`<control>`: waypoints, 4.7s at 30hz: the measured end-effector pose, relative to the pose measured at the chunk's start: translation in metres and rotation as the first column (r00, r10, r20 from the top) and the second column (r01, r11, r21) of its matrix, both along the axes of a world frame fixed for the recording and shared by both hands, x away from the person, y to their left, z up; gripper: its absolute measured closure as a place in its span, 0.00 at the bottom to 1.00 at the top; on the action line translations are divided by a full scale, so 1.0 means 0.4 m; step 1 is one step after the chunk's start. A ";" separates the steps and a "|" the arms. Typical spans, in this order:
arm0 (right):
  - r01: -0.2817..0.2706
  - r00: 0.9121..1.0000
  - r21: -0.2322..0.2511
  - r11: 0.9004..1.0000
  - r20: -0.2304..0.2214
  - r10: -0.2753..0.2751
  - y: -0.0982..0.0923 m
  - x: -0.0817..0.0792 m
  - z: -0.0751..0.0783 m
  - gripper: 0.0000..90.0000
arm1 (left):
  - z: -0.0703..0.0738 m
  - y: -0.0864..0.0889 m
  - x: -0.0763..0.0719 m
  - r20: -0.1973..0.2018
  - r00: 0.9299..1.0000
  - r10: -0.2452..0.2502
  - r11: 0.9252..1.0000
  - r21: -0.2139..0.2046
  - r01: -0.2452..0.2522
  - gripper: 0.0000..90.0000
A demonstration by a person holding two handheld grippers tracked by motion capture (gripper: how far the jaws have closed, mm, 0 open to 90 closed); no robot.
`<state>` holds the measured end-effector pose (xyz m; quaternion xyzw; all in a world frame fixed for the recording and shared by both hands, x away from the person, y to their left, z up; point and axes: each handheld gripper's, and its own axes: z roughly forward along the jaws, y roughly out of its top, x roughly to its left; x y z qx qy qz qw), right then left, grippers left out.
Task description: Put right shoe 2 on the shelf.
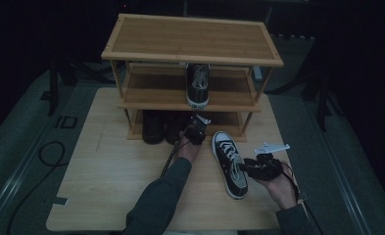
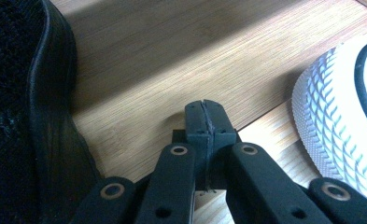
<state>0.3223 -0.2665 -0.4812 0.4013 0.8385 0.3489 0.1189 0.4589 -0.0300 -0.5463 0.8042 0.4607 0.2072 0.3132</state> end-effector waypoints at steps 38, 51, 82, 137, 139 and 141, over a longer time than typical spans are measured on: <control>0.111 0.994 -0.198 0.974 0.035 -0.106 0.064 0.034 -0.039 0.89 | 0.000 0.000 0.000 -0.001 1.000 0.002 1.000 -0.002 -0.002 1.00; 0.118 0.993 -0.179 0.977 0.031 -0.114 0.065 0.052 -0.049 0.97 | 0.000 0.001 0.001 -0.001 1.000 0.001 1.000 -0.002 -0.001 1.00; -0.033 0.998 -0.156 0.987 0.044 0.041 -0.024 0.071 0.037 0.98 | 0.000 0.001 0.001 -0.004 1.000 0.001 1.000 -0.003 -0.001 1.00; -0.228 0.964 -0.164 0.960 0.098 0.246 -0.041 0.080 0.254 0.97 | 0.001 0.001 0.001 -0.005 1.000 0.003 1.000 -0.004 -0.003 1.00; -0.220 0.967 -0.159 0.963 0.094 0.236 -0.041 0.081 0.261 0.97 | 0.001 0.000 0.001 -0.006 1.000 0.004 1.000 -0.006 -0.004 1.00; -0.217 0.967 -0.163 0.962 0.096 0.235 -0.041 0.080 0.268 0.97 | 0.001 0.000 0.001 -0.006 1.000 0.004 1.000 -0.006 -0.004 1.00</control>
